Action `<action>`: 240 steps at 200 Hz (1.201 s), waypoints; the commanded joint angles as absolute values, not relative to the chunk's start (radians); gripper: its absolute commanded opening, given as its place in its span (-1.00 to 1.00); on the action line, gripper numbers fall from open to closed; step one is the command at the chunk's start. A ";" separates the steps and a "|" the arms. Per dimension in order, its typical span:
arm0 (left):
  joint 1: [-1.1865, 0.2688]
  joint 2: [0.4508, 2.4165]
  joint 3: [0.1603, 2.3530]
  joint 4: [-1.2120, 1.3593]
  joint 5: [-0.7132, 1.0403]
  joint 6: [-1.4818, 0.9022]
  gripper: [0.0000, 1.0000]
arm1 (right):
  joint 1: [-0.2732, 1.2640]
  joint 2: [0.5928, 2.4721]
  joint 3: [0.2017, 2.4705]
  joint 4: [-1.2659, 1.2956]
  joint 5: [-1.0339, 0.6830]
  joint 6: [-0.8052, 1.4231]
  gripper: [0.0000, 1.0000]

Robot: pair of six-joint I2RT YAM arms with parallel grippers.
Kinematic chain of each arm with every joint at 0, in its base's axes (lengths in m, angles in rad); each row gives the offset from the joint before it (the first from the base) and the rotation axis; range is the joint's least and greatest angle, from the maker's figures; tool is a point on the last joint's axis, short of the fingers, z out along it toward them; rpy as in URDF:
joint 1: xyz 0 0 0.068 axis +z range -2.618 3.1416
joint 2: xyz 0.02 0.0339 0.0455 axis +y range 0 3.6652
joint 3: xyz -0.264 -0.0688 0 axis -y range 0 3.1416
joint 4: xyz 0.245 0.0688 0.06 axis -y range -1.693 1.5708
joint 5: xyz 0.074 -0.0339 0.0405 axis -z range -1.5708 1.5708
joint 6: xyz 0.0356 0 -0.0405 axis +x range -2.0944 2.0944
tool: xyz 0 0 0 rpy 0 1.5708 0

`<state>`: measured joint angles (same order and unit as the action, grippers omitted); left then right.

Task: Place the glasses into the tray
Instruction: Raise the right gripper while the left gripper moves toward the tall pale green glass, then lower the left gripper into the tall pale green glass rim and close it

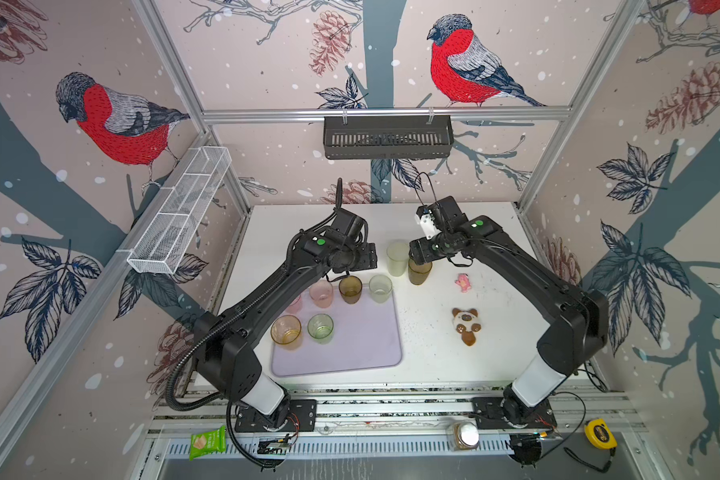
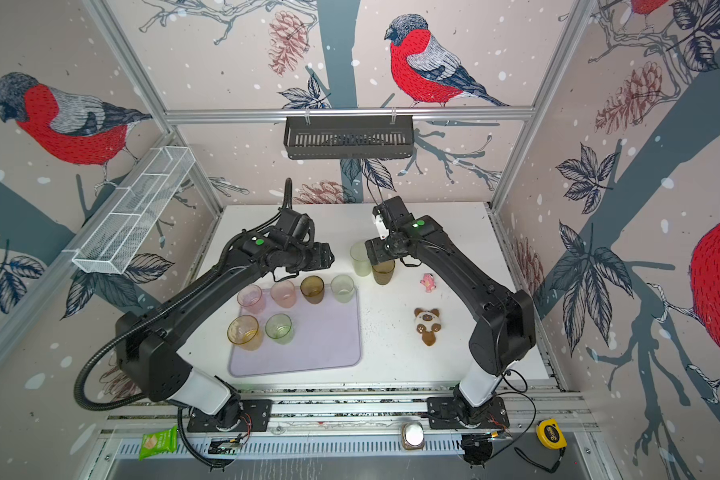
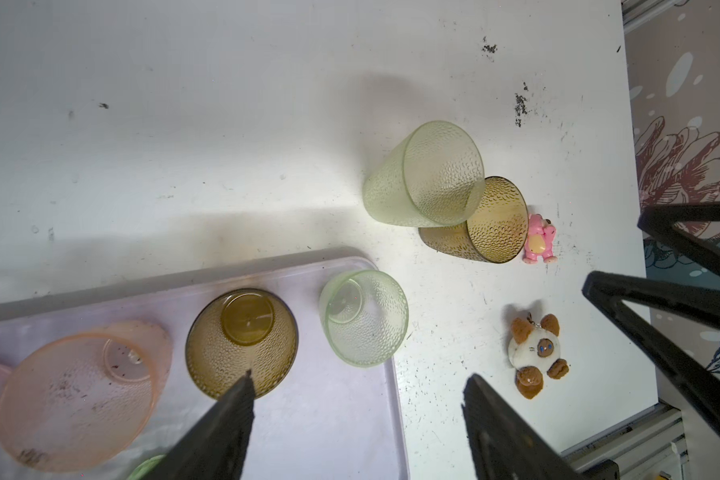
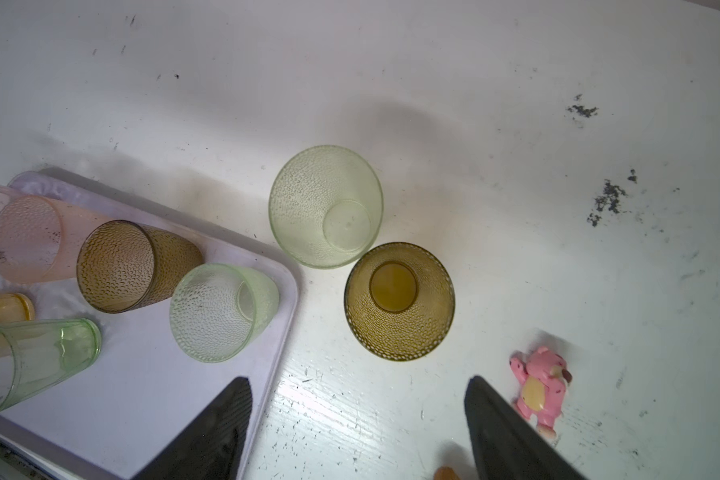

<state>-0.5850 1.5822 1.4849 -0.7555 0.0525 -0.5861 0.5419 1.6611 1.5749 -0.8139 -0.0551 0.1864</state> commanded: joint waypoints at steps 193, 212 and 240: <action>-0.617 2.111 2.049 -0.934 0.010 -0.525 0.29 | 0.453 1.305 1.211 -0.561 -0.117 0.180 0.90; -0.617 2.140 2.074 -0.940 -0.001 -0.527 0.25 | 0.446 1.287 1.196 -0.561 -0.121 0.170 0.91; -0.617 2.171 2.089 -0.934 -0.005 -0.532 0.20 | 0.440 1.263 1.180 -0.558 -0.121 0.158 0.93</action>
<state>-0.6155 2.1502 2.0712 -0.9085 0.0166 -0.5423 0.4442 1.2800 1.1893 -0.5816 -0.1120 0.1799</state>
